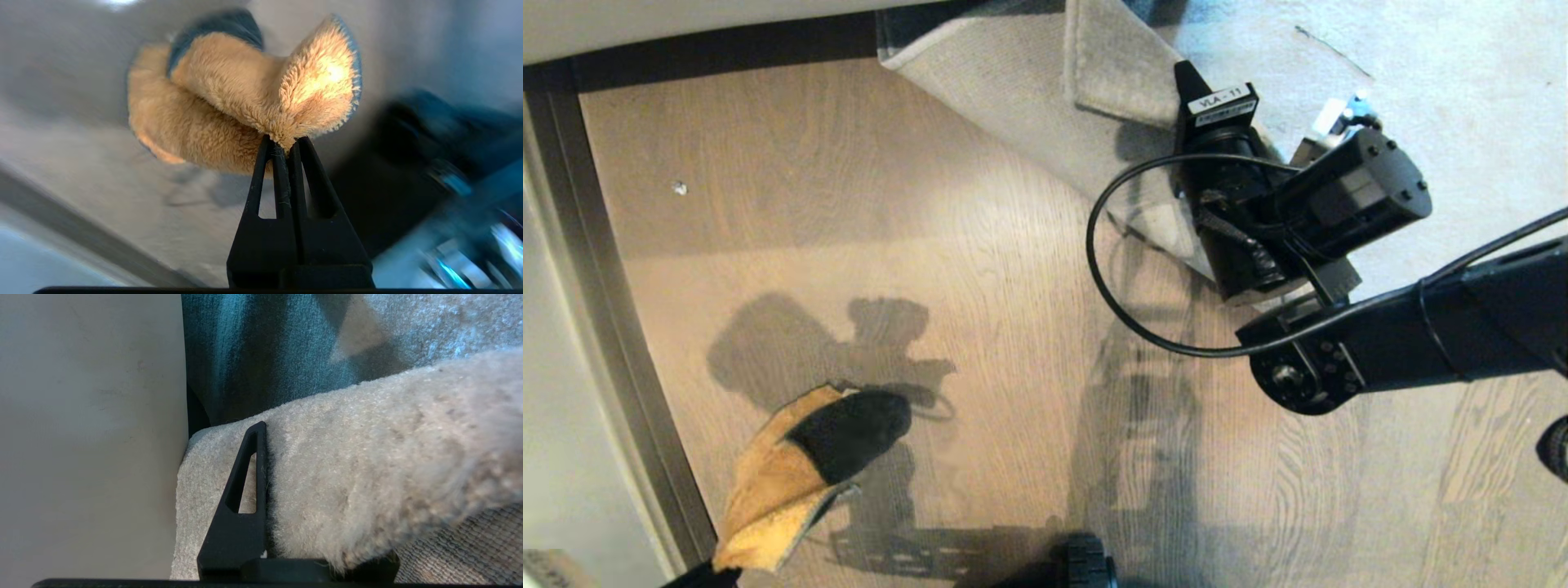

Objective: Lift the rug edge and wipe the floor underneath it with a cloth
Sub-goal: Wipe the floor under the carpet with a rag, then lay down the carpet

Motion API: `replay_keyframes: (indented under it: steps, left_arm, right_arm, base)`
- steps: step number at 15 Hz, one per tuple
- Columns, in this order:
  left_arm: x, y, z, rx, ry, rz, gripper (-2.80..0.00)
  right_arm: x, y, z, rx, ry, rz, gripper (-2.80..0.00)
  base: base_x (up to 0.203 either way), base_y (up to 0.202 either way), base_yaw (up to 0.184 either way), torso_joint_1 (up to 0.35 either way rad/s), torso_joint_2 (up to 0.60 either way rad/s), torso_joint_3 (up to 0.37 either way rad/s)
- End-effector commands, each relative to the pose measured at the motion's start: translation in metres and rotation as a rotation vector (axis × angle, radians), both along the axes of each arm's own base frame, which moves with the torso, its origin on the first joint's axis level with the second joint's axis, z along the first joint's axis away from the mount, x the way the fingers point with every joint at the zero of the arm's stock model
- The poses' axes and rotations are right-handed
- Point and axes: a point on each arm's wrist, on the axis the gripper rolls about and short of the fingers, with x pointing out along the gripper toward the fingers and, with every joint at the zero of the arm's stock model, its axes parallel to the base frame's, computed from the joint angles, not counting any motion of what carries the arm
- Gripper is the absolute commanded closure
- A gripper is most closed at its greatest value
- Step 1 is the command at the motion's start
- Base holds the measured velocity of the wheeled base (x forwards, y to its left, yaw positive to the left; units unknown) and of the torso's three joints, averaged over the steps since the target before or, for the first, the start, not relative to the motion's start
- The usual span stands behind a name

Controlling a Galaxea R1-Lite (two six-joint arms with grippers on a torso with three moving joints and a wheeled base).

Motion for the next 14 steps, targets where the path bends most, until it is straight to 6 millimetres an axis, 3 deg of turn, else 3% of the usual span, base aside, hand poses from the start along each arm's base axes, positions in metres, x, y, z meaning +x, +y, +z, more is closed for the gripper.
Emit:
replay_keyframes:
  steps: [1, 4, 11, 14]
  left_arm:
    - [-0.024, 0.016, -0.009, -0.034, -0.011, -0.073, 0.00]
    - [-0.043, 0.025, -0.020, -0.041, 0.100, -0.237, 0.00]
    - [-0.063, 0.038, -0.030, -0.202, -0.115, -0.276, 0.00]
    - [-0.063, 0.038, -0.030, -0.203, -0.116, -0.269, 0.00]
  right_arm:
    - [-0.003, -0.002, 0.003, 0.032, -0.034, 0.003, 0.00]
    - [-0.004, 0.000, 0.002, 0.028, -0.031, 0.008, 0.00]
    - [-0.011, 0.010, 0.001, 0.027, -0.030, 0.040, 0.00]
    - [-0.013, 0.012, -0.005, 0.014, -0.008, 0.048, 0.00]
  base:
    - [0.000, 0.000, 0.000, 0.000, 0.00, 0.000]
    - [0.000, 0.000, 0.000, 0.000, 0.00, 0.000]
    - [0.000, 0.000, 0.000, 0.000, 0.00, 0.000]
    - [0.000, 0.000, 0.000, 0.000, 0.00, 0.000]
